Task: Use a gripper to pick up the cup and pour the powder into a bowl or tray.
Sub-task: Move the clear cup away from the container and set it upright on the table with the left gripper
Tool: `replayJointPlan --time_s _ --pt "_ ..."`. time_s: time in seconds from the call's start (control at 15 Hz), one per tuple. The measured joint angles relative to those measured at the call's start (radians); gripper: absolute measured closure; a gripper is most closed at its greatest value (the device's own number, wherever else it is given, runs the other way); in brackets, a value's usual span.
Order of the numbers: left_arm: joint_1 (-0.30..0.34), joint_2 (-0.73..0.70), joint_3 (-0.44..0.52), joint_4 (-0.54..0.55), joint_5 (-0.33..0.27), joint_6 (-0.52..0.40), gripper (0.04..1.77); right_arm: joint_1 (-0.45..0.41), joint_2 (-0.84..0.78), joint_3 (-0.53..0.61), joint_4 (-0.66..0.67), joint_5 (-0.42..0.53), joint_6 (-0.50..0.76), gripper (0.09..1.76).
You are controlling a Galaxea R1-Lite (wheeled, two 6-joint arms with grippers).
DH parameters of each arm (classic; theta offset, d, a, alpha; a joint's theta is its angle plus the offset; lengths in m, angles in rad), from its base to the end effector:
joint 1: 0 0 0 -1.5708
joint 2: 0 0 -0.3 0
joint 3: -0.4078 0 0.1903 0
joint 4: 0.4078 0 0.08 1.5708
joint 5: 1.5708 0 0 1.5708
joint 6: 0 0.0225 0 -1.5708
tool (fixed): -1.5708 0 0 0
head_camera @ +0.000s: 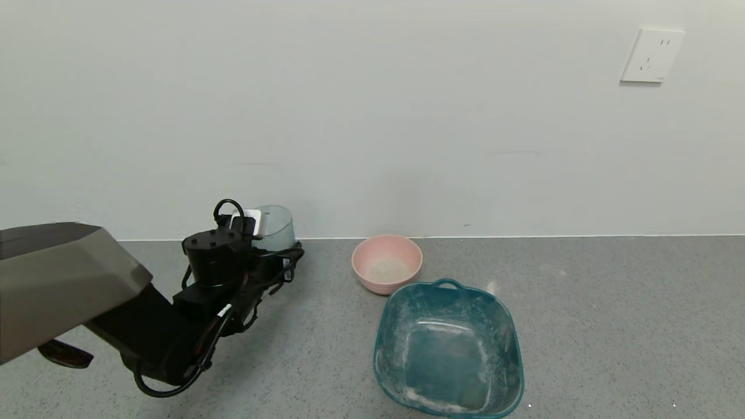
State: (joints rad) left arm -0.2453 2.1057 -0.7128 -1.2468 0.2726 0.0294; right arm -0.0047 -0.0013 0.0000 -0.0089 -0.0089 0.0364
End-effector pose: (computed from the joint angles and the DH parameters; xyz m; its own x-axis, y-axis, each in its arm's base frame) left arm 0.3494 -0.0812 0.0847 0.9897 0.0298 -0.1402 -0.0204 0.9975 0.0683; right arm -0.0229 -0.0001 0.0764 0.9999 -0.0136 0.0102 0.0132 0.9992 0.0365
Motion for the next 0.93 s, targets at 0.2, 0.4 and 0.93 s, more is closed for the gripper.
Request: replayJointPlan --time_s 0.2,0.4,0.93 --pt "0.004 0.072 -0.053 -0.002 0.039 -0.031 0.53 0.0 0.0 0.0 0.0 0.0 0.0 0.14" --pt "0.005 0.131 -0.089 -0.001 0.053 -0.043 0.53 0.0 0.0 0.0 0.0 0.0 0.0 0.14" --pt "0.001 0.237 -0.135 0.0 0.082 -0.085 0.53 0.0 0.0 0.0 0.0 0.0 0.0 0.14"
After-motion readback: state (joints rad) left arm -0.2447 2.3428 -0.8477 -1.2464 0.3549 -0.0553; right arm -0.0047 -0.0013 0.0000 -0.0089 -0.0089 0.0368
